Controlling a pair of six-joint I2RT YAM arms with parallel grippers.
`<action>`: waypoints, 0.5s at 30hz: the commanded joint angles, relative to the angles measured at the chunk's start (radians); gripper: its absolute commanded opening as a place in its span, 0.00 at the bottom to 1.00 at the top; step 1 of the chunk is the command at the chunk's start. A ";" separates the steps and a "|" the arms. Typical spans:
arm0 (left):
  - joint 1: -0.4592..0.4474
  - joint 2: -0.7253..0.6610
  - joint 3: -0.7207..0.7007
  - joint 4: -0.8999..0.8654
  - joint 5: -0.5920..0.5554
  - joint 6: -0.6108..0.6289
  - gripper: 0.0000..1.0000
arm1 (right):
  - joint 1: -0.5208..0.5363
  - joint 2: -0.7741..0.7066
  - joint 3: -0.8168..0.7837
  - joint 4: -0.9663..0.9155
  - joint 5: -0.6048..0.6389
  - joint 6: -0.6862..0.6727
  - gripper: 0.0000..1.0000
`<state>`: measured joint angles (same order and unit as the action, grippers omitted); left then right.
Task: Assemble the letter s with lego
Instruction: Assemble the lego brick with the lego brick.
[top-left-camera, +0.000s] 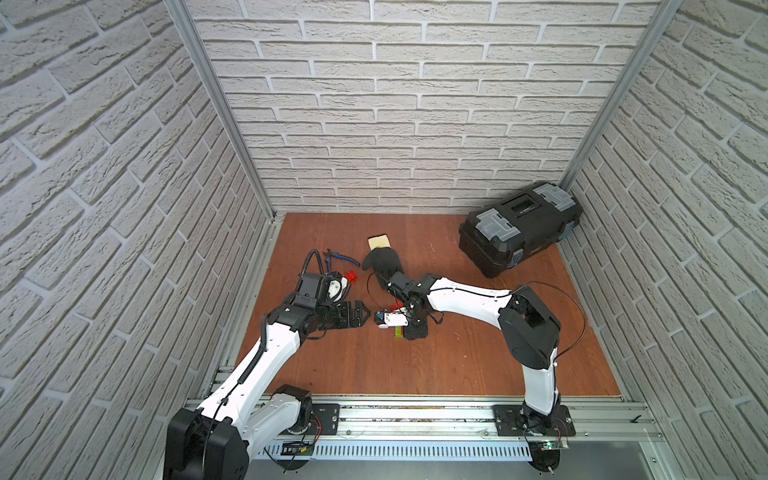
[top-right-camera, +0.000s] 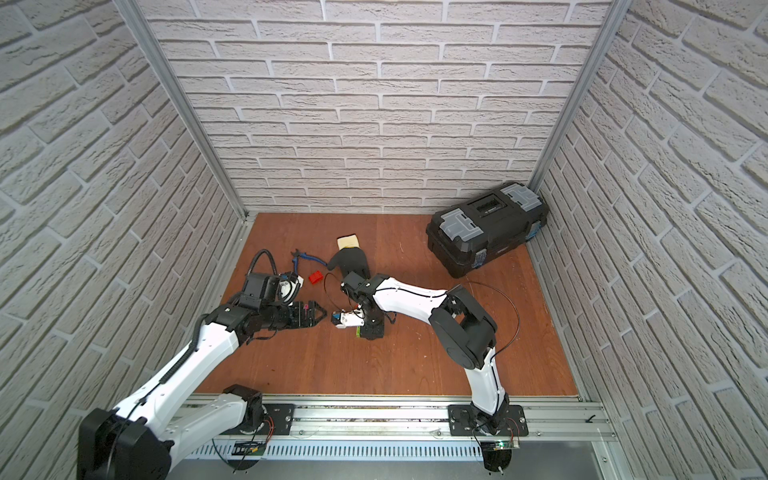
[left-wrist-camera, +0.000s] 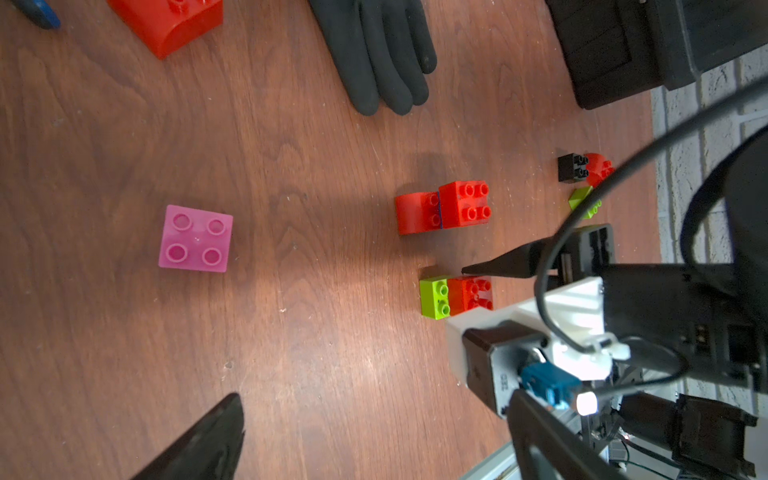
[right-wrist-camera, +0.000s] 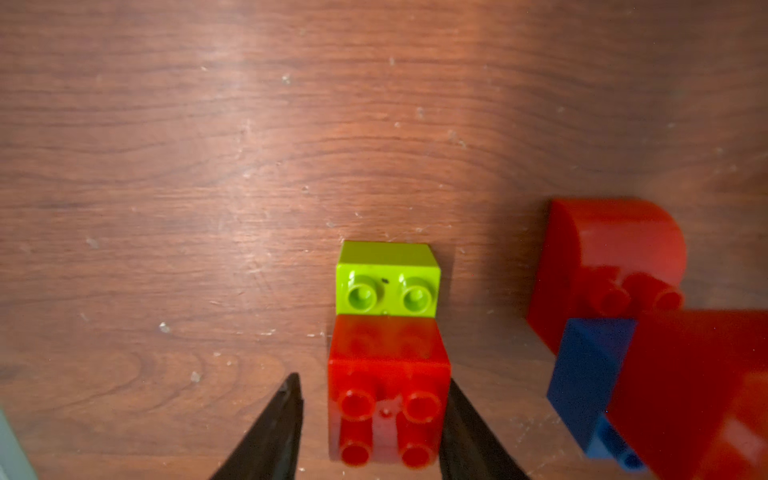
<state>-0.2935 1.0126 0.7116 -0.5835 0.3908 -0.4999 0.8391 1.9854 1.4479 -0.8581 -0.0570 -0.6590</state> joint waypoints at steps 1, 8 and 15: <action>0.007 -0.012 0.003 -0.012 0.002 0.031 0.98 | 0.010 -0.064 0.009 -0.014 -0.038 0.013 0.60; 0.001 -0.019 0.011 -0.014 0.003 0.080 0.98 | -0.022 -0.198 -0.068 0.019 -0.041 0.026 0.70; -0.102 -0.040 0.020 0.037 -0.052 0.297 0.98 | -0.103 -0.423 -0.279 0.180 -0.178 0.120 0.78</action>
<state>-0.3630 0.9794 0.7120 -0.5789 0.3641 -0.3382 0.7639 1.6436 1.2366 -0.7692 -0.1444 -0.6064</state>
